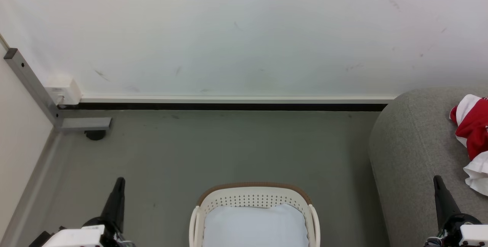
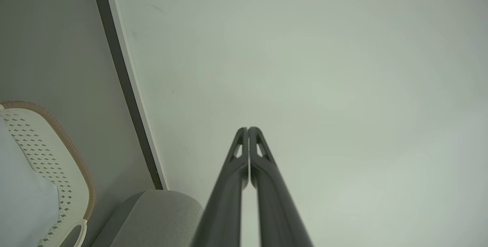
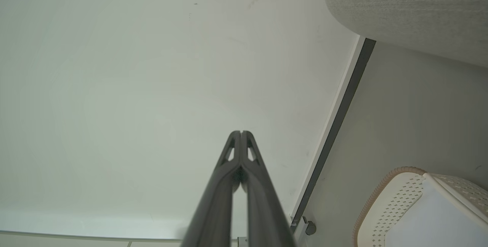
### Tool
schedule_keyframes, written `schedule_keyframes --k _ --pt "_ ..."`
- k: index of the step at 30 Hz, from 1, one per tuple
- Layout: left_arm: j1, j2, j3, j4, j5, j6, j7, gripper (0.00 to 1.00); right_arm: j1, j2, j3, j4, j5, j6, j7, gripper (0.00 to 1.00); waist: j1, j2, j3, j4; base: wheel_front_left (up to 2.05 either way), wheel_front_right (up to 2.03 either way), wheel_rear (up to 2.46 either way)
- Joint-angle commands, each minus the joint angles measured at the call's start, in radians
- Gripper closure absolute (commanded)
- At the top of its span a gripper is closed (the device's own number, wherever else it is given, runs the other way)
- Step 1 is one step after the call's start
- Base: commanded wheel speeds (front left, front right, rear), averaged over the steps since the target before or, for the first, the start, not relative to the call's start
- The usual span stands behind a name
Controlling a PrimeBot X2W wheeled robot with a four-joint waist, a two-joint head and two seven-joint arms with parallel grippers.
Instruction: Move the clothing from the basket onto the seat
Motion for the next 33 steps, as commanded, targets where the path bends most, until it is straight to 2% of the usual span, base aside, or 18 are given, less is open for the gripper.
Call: schedule_keyframes --k 1,33 --pt "-0.008 0.007 0.003 -0.003 -0.013 -0.006 0.004 1.00 -0.011 0.000 -0.004 -0.003 0.000 -0.002 0.003 1.00 0.0000 0.0000 0.000 0.000 0.00 0.00 0.00" --pt "-0.008 0.007 0.003 -0.003 -0.013 -0.006 0.004 1.00 -0.011 0.000 -0.004 -0.003 0.000 -0.002 0.004 1.00 0.0000 0.0000 0.000 0.000 0.00 0.00 0.00"
